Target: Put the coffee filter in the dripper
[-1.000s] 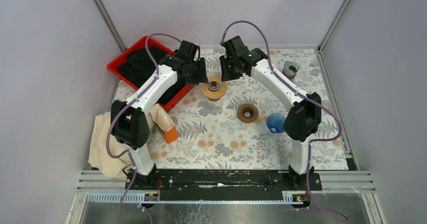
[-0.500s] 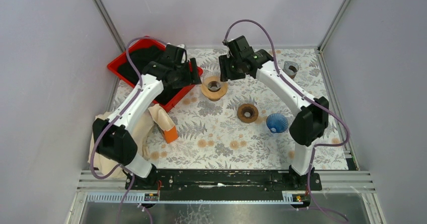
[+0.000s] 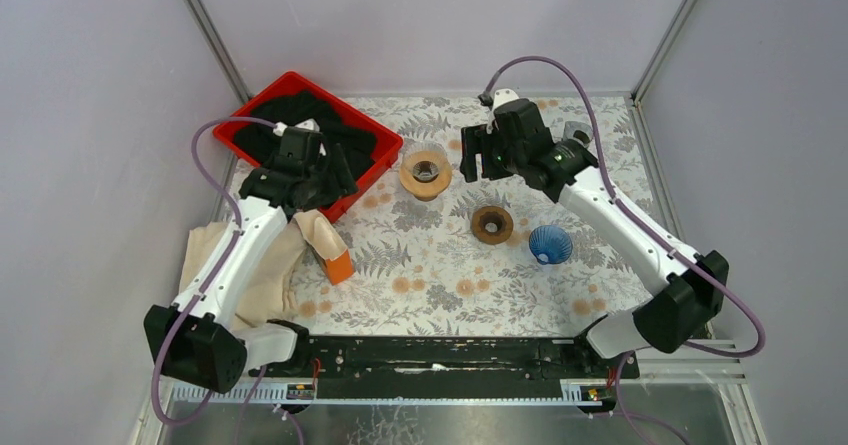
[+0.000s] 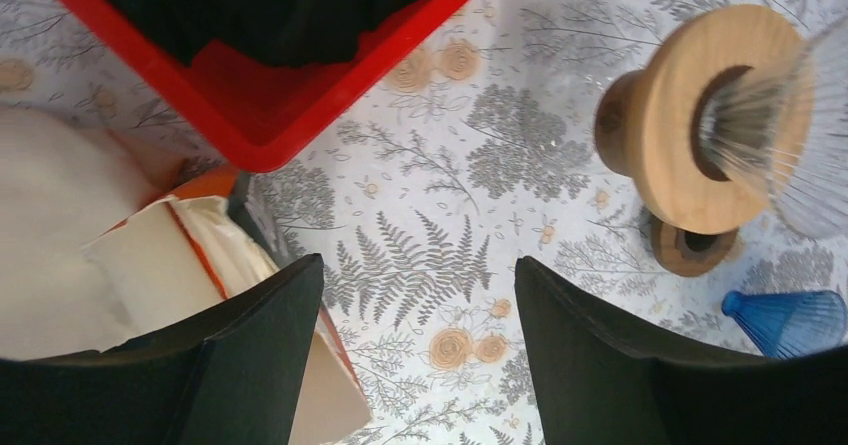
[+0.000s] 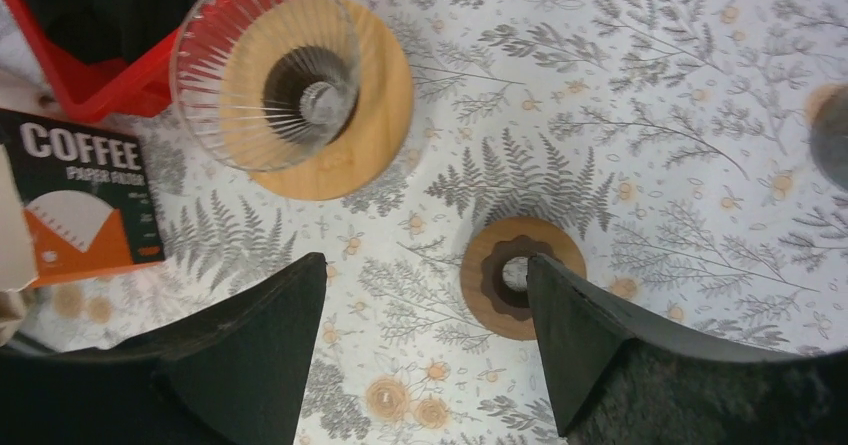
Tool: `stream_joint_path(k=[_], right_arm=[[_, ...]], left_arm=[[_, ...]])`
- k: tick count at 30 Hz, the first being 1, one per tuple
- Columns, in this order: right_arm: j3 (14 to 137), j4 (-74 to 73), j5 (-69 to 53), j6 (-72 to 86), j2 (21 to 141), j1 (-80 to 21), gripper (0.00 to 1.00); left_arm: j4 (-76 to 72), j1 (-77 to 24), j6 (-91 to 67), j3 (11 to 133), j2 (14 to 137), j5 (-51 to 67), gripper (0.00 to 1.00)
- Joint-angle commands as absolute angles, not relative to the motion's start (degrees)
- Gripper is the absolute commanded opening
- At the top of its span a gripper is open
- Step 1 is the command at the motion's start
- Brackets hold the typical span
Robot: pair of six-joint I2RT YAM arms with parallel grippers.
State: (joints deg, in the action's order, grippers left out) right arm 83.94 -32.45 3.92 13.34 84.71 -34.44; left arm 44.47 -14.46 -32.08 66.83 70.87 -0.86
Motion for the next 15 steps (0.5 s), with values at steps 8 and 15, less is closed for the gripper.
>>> stream_joint_path(k=[8,15], right_arm=[[69.32,-21.70,11.98,11.96,70.97,-34.19,0.88],[66.47,-20.43,13.01,11.83,68.78,-34.19,0.88]], left_arm=[[43.83,-10.91,-35.97,59.86,69.30,-10.22,0.60],[42.56,-10.63,-36.46,58.43,72.32,-11.79,0.47]])
